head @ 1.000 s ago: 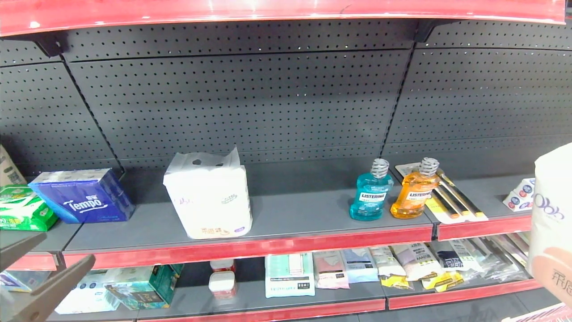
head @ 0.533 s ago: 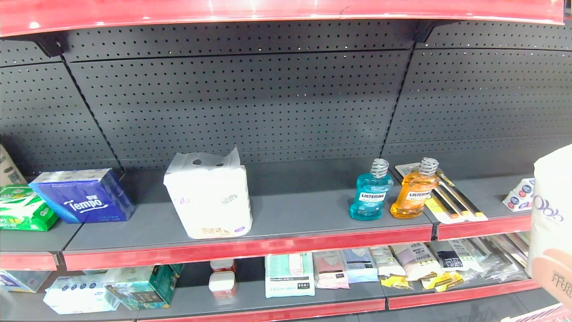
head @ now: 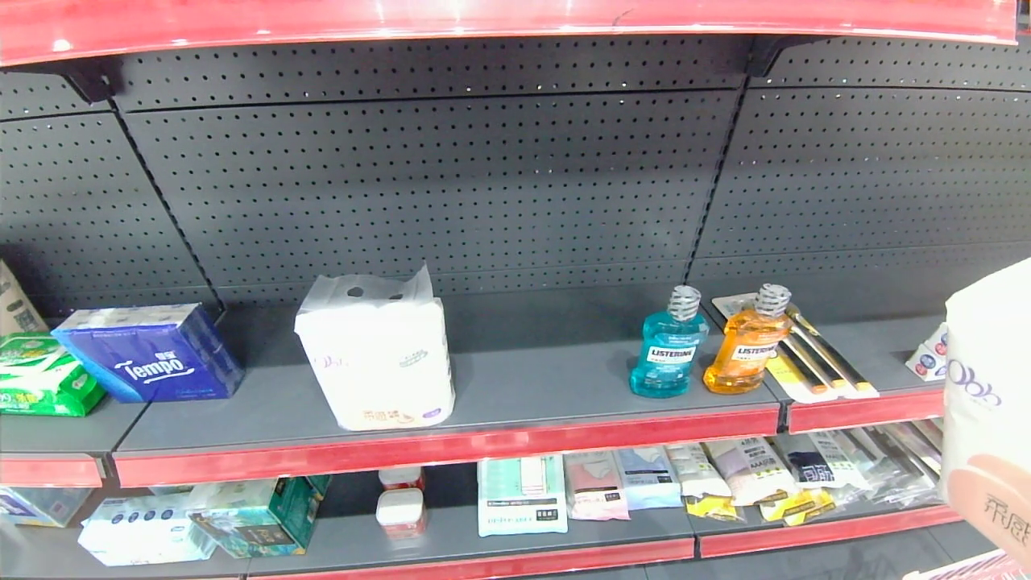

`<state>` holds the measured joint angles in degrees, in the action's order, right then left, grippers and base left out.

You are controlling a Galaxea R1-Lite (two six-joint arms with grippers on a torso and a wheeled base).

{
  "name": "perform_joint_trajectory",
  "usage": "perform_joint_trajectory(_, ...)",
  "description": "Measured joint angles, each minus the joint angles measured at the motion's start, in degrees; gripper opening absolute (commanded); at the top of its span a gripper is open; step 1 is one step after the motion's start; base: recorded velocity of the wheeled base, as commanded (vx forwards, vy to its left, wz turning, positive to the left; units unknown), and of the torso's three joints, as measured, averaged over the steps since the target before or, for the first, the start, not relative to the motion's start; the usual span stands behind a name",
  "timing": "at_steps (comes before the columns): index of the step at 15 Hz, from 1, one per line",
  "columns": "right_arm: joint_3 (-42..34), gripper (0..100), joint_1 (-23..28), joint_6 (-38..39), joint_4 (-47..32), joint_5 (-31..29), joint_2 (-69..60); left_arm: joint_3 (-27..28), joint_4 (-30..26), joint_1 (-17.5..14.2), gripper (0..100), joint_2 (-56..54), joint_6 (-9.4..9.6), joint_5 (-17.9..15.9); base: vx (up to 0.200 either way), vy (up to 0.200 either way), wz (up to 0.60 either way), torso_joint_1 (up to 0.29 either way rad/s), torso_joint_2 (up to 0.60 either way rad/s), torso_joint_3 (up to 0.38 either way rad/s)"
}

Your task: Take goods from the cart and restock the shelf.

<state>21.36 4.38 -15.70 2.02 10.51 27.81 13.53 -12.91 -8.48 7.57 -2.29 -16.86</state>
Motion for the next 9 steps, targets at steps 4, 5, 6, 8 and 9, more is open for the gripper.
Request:
perform_joint_trajectory(4,-0.9,0,-0.8,-0.7,-0.1,0.2,0.1,-3.1,-0.8,0.1,100,-1.8,2.08,0.2,0.000,0.000,0.00,0.000,0.00,0.000)
perform_joint_trajectory(5,-1.0,0,-0.9,-0.7,0.0,0.2,0.2,-4.0,-0.6,0.1,100,-2.0,2.84,0.3,0.000,0.000,0.00,0.000,0.00,0.000)
perform_joint_trajectory(6,-1.0,0,-0.9,-0.7,0.0,0.2,0.4,-5.2,-0.1,0.0,100,-2.1,3.82,0.4,0.000,0.000,0.00,0.000,0.00,0.000)
perform_joint_trajectory(8,-1.1,0,-0.9,-0.6,0.0,0.2,0.5,-6.0,0.4,0.1,100,-2.3,4.07,0.6,0.000,0.000,0.00,0.000,0.00,0.000)
perform_joint_trajectory(9,-1.1,0,-0.9,-0.6,0.0,0.2,0.5,-6.2,0.5,0.1,100,-2.3,4.12,0.9,0.000,0.000,0.00,0.000,0.00,0.000)
